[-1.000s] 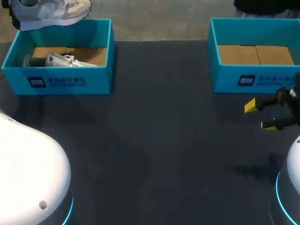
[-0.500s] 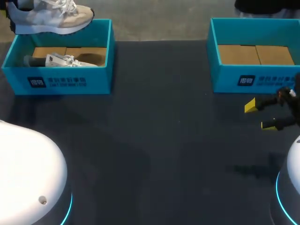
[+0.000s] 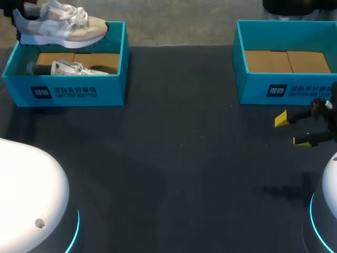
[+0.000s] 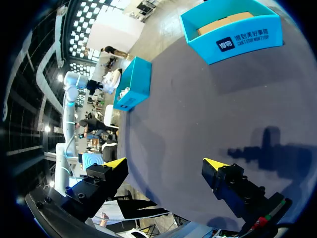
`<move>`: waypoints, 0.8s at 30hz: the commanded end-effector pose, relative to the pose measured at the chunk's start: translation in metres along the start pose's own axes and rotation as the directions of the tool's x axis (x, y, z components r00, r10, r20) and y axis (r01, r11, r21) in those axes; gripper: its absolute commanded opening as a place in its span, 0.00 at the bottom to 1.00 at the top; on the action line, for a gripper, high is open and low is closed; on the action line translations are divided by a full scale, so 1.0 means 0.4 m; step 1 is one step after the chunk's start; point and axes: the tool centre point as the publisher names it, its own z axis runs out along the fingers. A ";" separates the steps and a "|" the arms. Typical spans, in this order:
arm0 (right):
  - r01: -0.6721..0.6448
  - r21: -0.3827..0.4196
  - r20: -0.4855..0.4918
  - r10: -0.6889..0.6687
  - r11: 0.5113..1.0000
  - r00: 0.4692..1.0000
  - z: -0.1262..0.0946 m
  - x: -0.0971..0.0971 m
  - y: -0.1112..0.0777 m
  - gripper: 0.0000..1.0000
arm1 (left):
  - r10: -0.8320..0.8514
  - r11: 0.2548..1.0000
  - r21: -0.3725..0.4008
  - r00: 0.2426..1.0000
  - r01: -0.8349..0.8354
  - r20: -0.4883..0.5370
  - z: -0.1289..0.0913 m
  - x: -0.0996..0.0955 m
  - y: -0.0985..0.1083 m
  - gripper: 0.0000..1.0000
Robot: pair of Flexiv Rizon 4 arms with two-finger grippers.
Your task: Take the shoe out of the shoebox, open the shoe tongue, remove and reinsert the insole, then place the shoe into the shoebox
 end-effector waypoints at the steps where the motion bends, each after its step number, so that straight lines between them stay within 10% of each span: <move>1: -0.002 -0.174 0.004 0.002 0.985 1.000 -0.013 0.002 -0.027 1.00 | 0.000 1.000 0.009 1.000 0.000 0.007 0.008 0.008 0.025 0.00; 24: -0.002 -0.174 0.004 0.002 0.985 1.000 -0.013 0.002 -0.027 1.00 | -0.012 1.000 0.003 1.000 0.012 0.022 0.105 -0.023 0.081 0.00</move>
